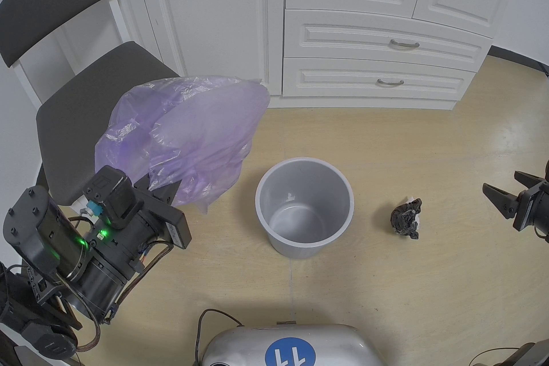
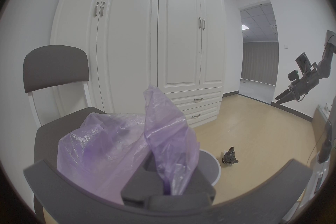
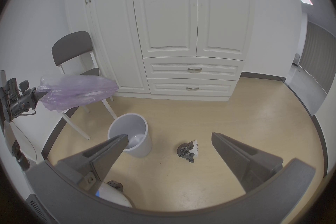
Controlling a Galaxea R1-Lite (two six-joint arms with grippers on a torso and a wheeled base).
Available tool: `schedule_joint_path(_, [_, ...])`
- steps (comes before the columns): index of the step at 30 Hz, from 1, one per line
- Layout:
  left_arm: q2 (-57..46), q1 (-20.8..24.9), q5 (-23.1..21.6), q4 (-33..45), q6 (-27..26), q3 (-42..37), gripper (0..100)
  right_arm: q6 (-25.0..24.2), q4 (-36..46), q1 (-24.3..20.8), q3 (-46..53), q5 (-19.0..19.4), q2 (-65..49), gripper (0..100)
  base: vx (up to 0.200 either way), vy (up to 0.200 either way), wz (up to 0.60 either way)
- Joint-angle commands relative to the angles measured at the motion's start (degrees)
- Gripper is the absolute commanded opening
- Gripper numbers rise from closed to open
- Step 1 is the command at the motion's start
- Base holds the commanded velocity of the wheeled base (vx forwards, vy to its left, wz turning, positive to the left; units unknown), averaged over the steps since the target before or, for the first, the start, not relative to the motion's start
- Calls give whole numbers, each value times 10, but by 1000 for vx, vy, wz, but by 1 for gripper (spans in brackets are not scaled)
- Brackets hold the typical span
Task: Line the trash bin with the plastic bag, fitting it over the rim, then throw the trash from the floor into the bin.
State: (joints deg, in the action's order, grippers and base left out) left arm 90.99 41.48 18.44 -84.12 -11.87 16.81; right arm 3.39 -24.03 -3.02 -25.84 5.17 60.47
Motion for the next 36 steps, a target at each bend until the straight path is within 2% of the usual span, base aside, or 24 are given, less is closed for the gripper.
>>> schedule_joint_path(1, [1, 1, 0, -1, 0, 0, 0, 3, 0, -1, 2, 0, -2, 100, 0, 0, 0])
schedule_joint_path(21, [0, 9, 0, -1, 0, 1, 0, 6, 0, -12, 12, 5, -11, 100, 0, 0, 0])
schedule_joint_path(29, [0, 10, -1, -1, 0, 16, 0, 12, 0, -53, 6, 3, -8, 100, 0, 0, 0])
schedule_joint_path(36, [0, 11, -1, -1, 0, 15, 0, 8, -1, -82, -44, 3, 26, 100, 0, 0, 0])
